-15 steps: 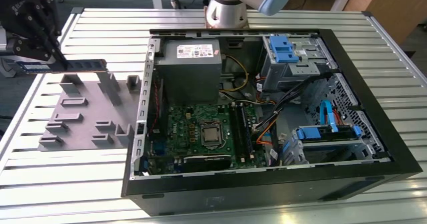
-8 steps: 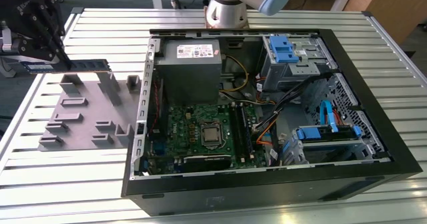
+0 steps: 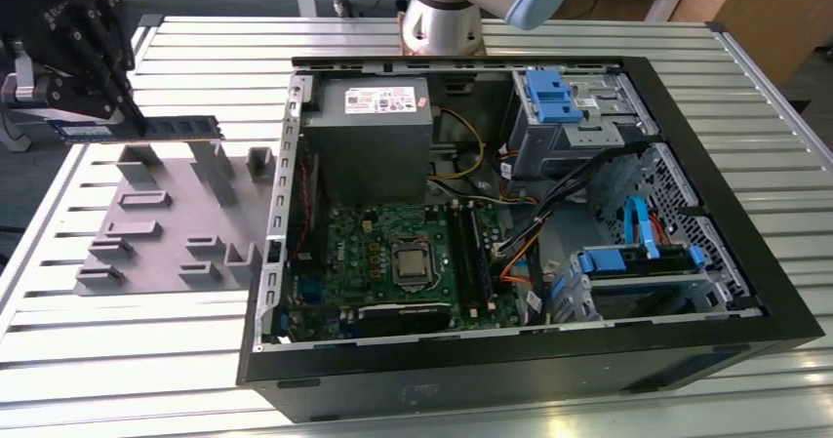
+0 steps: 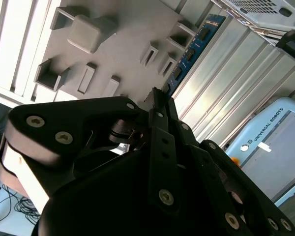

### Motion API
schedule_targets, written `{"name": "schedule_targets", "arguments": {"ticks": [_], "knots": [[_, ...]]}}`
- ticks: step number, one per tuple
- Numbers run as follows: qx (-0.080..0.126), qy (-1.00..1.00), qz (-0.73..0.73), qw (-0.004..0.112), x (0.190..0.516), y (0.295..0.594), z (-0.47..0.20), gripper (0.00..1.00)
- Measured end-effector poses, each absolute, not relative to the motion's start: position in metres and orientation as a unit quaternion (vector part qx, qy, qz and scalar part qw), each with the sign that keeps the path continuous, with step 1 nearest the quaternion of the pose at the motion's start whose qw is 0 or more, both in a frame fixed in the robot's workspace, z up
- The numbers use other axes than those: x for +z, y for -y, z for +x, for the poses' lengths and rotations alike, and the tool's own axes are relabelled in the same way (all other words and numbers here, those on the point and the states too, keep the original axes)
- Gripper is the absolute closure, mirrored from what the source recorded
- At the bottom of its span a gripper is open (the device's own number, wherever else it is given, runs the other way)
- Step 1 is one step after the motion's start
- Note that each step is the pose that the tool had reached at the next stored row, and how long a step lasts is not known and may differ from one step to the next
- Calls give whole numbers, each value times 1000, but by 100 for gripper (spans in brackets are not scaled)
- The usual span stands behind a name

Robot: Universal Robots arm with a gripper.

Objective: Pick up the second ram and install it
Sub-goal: 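Pick up the second ram and move it above second insertion slot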

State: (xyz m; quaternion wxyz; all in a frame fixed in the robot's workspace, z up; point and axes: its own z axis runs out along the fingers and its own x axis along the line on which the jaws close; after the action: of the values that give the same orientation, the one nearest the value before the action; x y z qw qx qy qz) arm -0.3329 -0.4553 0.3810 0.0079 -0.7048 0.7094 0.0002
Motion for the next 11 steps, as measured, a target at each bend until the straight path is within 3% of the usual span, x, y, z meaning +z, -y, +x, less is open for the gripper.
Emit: {"name": "schedule_targets", "arguments": {"ticks": [11], "knots": [[0, -709, -705, 8, 381, 455, -321, 86]]}}
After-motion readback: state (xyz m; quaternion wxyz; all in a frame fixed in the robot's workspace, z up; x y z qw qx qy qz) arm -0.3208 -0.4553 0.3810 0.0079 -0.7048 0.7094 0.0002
